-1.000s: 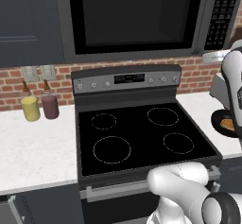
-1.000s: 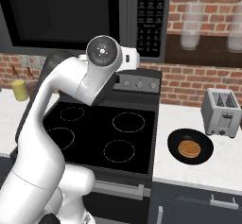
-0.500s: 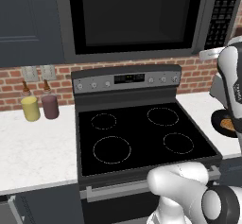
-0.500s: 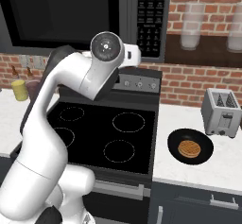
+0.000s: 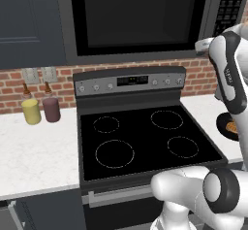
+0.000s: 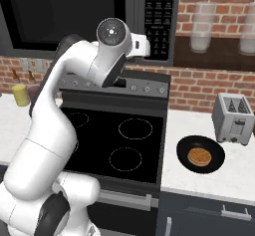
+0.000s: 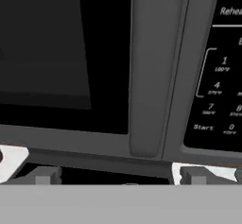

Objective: Open the microwave, place the bowl with waffle inside the microwave, then close the microwave door and turn it on.

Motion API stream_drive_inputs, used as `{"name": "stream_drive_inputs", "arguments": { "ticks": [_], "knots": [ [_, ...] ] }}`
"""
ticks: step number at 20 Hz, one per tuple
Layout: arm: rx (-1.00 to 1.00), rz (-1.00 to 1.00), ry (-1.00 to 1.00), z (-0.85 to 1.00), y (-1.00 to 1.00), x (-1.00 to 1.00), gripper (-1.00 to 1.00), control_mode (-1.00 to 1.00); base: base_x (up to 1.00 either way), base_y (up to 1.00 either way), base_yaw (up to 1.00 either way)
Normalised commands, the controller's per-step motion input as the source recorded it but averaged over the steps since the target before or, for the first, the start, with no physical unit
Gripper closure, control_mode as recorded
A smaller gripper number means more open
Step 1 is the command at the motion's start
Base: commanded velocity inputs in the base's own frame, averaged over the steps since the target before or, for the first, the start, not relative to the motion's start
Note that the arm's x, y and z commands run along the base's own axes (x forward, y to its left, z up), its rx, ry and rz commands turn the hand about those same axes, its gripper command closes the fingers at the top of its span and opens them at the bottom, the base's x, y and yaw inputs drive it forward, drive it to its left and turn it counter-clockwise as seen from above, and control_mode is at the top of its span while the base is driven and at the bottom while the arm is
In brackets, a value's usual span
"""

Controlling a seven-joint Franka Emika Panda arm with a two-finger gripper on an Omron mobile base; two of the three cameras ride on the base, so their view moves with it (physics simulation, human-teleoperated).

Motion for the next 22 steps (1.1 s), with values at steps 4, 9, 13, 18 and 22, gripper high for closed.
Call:
{"name": "stream_drive_inputs", "arguments": {
  "ticks": [4, 9, 13, 18, 22],
  "knots": [
    [0.00, -0.08, 0.05, 0.23, -0.01, 0.50, -1.00, -1.00, 0.00, 0.00, 0.00],
    [0.01, -0.07, 0.00, 0.09, -0.19, 0.37, -1.00, -1.00, 0.00, 0.00, 0.00],
    [0.02, -0.05, -0.01, 0.00, -0.23, 0.25, -1.00, -1.00, 0.00, 0.00, 0.00],
    [0.02, -0.02, -0.09, 0.00, -0.12, 0.19, -1.00, -1.00, 0.00, 0.00, 0.00],
    [0.02, -0.01, -0.17, -0.09, 0.00, 0.31, -1.00, -1.00, 0.00, 0.00, 0.00]
  ]
}}
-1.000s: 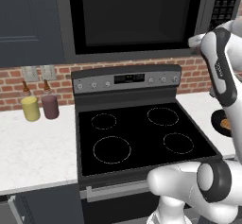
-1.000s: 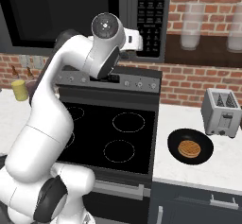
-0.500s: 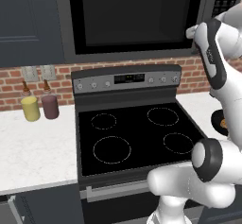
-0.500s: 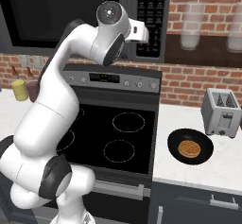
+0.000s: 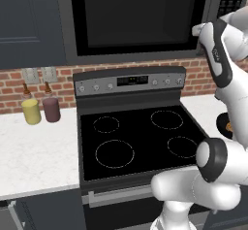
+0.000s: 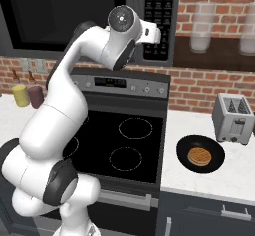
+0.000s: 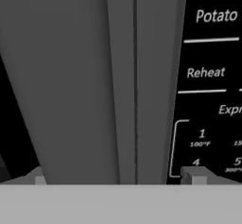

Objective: Open the microwave, place the bowl with waffle inside the microwave, then close the microwave door and turn it on.

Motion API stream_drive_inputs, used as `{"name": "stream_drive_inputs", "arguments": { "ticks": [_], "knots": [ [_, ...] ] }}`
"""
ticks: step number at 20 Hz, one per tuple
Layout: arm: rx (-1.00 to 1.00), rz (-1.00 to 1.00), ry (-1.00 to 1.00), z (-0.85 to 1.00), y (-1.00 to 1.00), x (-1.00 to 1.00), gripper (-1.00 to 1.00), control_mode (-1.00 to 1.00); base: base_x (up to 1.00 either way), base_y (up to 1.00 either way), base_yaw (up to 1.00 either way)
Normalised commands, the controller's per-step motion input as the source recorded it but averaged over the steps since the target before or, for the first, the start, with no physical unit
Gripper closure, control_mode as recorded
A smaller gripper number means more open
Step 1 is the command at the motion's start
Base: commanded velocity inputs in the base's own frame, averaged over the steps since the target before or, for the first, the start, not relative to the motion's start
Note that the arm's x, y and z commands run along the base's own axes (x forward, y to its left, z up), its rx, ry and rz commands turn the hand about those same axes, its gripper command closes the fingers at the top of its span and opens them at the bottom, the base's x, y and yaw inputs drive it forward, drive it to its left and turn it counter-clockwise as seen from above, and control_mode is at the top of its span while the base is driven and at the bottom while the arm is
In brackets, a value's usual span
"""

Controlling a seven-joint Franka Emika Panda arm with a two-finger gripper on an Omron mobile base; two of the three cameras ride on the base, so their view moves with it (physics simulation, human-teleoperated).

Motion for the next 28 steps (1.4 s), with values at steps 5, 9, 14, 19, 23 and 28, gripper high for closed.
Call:
{"name": "stream_drive_inputs", "arguments": {
  "ticks": [5, 9, 14, 19, 23, 28],
  "knots": [
    [0.01, 0.00, -0.16, -0.13, 0.00, 0.29, -1.00, -1.00, 0.00, 0.00, 0.00],
    [0.02, 0.00, -0.06, -0.16, 0.00, 0.29, -1.00, -1.00, 0.00, 0.00, 0.00],
    [0.00, 0.00, 0.00, -0.14, 0.00, 0.40, 1.00, -1.00, 0.00, 0.00, 0.00],
    [0.00, 0.00, 0.04, 0.00, 0.00, 0.10, 1.00, -1.00, 0.00, 0.00, 0.00],
    [0.00, 0.00, 0.00, -0.02, 0.00, -0.11, 1.00, -1.00, 0.00, 0.00, 0.00],
    [0.00, -0.09, -0.04, -0.09, 0.15, -0.65, 1.00, -1.00, 0.00, 0.00, 0.00]
  ]
}}
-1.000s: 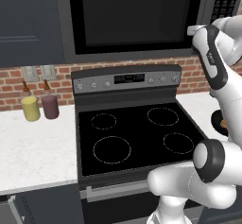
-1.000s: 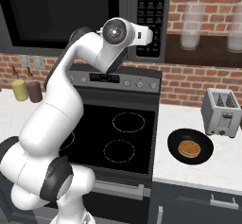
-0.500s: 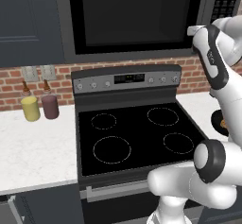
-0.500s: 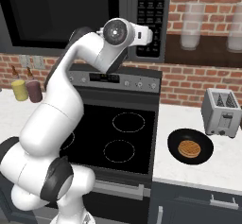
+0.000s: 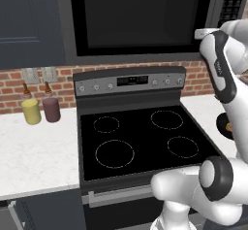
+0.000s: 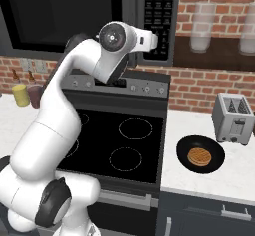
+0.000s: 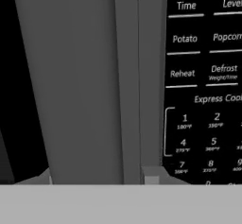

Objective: Open the microwave, place the bowl with waffle inside the microwave, then close the microwave door and turn it on.

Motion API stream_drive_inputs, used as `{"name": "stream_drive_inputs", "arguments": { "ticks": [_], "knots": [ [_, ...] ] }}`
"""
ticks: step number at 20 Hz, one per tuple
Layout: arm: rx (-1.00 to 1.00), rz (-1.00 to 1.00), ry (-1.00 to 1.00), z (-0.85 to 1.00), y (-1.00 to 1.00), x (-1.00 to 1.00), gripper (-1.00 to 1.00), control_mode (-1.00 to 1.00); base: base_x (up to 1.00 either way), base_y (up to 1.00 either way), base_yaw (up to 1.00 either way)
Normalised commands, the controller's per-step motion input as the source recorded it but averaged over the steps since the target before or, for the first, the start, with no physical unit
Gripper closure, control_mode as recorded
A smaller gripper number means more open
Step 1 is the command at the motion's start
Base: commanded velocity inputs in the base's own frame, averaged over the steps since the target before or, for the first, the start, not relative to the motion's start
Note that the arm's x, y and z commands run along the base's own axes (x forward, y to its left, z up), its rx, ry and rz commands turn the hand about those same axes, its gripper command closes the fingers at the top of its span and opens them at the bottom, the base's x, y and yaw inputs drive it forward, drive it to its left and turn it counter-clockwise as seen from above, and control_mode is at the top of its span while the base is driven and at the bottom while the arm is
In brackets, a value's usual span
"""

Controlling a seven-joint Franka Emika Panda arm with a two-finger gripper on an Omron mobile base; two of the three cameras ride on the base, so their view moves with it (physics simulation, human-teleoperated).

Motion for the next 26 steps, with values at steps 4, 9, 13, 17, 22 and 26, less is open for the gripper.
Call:
{"name": "stream_drive_inputs", "arguments": {
  "ticks": [4, 9, 13, 17, 22, 26],
  "knots": [
    [0.00, -0.21, -0.05, -0.01, 0.08, -0.97, 1.00, -1.00, 0.00, 0.00, 0.00],
    [0.00, -0.33, 0.00, 0.00, 0.11, -1.00, 1.00, -1.00, 0.00, 0.00, 0.00],
    [0.00, -0.35, 0.00, 0.00, 0.16, -1.00, 1.00, -1.00, 0.00, 0.00, 0.00],
    [-0.02, -0.29, 0.00, 0.00, 0.04, -1.00, 1.00, -1.00, 0.00, 0.00, 0.00],
    [-0.07, -0.19, -0.04, 0.00, 0.20, -1.00, 1.00, -1.00, 0.00, 0.00, 0.00],
    [-0.14, -0.14, -0.09, -0.01, 0.63, -1.00, 1.00, -1.00, 0.00, 0.00, 0.00]
  ]
}}
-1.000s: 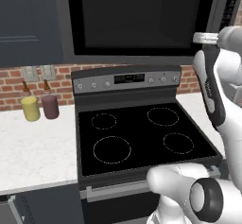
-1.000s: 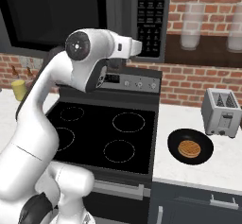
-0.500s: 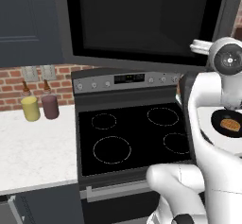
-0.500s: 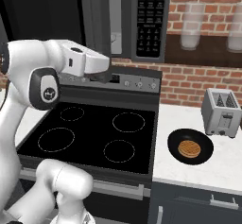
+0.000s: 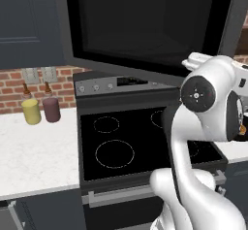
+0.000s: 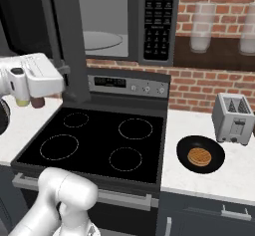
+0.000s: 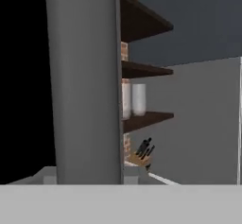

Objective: Open the microwave, place the bowl with waffle inside the microwave, then close the microwave door and turn it on.

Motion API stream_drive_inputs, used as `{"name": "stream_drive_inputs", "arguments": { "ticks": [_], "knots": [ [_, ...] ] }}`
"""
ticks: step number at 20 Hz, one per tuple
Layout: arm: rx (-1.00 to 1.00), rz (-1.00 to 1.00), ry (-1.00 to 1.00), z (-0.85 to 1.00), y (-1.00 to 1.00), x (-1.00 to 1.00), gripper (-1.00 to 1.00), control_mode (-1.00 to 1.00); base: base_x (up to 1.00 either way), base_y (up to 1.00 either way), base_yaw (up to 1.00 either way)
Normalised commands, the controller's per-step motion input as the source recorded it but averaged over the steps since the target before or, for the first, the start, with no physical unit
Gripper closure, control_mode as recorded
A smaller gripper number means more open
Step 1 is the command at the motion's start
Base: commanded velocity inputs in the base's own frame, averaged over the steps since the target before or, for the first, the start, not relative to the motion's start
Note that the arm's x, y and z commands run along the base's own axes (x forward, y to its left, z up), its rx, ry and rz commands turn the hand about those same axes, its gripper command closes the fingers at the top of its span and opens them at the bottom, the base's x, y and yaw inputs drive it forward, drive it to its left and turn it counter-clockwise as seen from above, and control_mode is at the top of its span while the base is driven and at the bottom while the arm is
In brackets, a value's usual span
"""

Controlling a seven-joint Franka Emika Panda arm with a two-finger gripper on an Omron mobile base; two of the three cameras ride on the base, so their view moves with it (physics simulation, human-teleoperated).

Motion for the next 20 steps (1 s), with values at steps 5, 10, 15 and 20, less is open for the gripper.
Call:
{"name": "stream_drive_inputs", "arguments": {
  "ticks": [5, 10, 15, 20],
  "knots": [
    [-0.20, -0.13, -0.13, -0.03, 0.95, -1.00, 1.00, -1.00, 0.00, 0.00, 0.00],
    [-0.22, -0.11, -0.14, -0.02, 0.96, -1.00, 1.00, -1.00, 0.00, 0.00, 0.00],
    [-0.16, -0.09, -0.04, -0.02, 0.72, -0.89, 1.00, -1.00, 0.00, 0.00, 0.00],
    [-0.07, -0.14, 0.11, -0.13, 0.45, -0.07, 1.00, -1.00, 0.00, 0.00, 0.00]
  ]
}}
